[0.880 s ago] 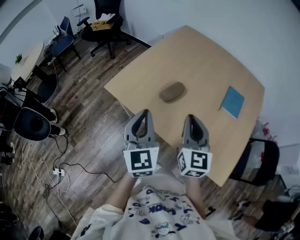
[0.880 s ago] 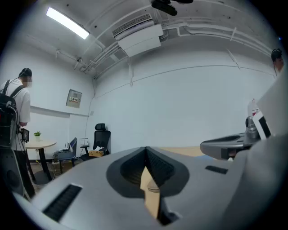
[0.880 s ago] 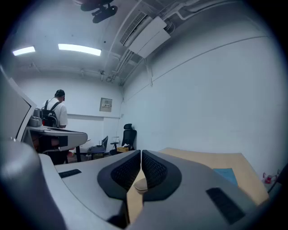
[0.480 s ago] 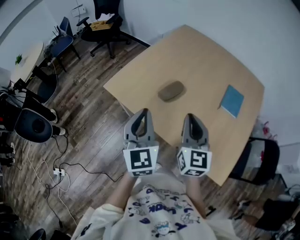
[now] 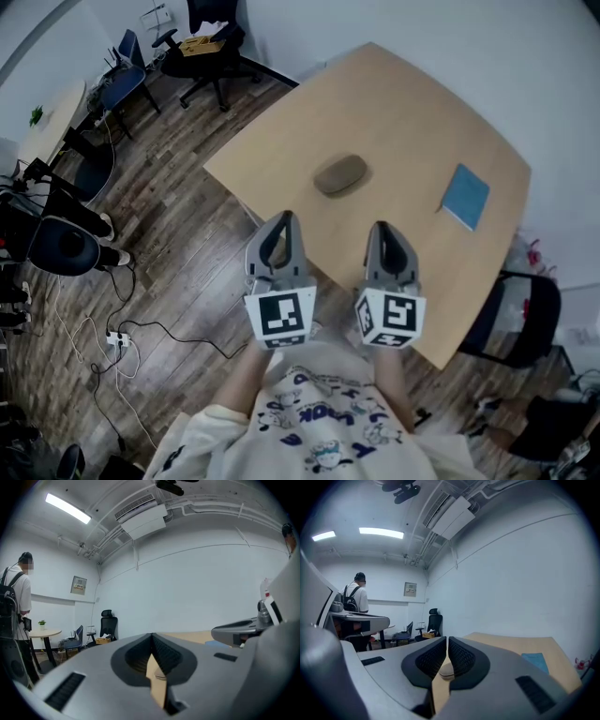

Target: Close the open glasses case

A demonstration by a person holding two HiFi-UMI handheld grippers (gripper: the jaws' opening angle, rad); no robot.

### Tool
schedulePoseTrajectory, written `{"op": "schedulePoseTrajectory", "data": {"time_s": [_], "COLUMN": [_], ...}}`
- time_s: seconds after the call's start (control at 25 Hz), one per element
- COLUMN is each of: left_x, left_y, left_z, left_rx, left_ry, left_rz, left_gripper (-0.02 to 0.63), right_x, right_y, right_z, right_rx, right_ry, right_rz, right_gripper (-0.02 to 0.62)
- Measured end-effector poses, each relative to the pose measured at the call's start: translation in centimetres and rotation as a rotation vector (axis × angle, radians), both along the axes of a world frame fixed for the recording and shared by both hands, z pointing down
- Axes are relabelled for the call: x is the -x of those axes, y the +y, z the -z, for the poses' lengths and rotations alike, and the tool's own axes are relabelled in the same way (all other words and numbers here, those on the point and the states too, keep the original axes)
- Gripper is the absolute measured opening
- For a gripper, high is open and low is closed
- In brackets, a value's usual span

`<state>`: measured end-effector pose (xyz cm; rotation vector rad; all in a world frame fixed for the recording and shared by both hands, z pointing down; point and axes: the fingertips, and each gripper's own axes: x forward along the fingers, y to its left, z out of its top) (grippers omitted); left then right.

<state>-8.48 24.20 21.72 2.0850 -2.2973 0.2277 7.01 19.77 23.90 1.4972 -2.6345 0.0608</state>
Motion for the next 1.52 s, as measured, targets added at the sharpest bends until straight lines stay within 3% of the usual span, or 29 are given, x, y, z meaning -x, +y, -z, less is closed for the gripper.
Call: {"op": "schedulePoseTrajectory", "data": {"time_s": [0.4,0.8,1.08,1.24,1.36,1.52], "left_x": [1.3,3.6,2.7,0.5,-0.9,-2.7], "left_y": [-3.7,-14.1,-22.1,-25.1,-26.1,-27.0], "left_z": [-1.9,-5.6,-8.9,-12.1,-15.1,-18.9], "left_rx": [0.035,0.114,0.25,0.392,0.531,0.735], "left_ry": [0.025,0.038,0.057,0.063,0.115,0.193], "left_rz": [-0.009,-0.166,-0.396,-0.588,-0.745,-0.939], "left_gripper": [0.002,0.002,0.002,0.002,0.003,0.122], "right_x": [1.2,4.2,4.6,4.0,3.8,3.0], "right_y": [-3.0,-10.8,-15.7,-17.3,-17.9,-17.9], "right_z": [-2.1,-5.0,-7.1,-8.7,-10.3,-12.8], "right_rx": [0.048,0.103,0.184,0.242,0.289,0.364], "right_ry": [0.002,0.024,0.035,0.044,0.043,0.049], "right_rz": [0.004,-0.106,-0.24,-0.312,-0.367,-0.451], "right_gripper": [0.011,0.011,0.011,0.011,0.011,0.011]}}
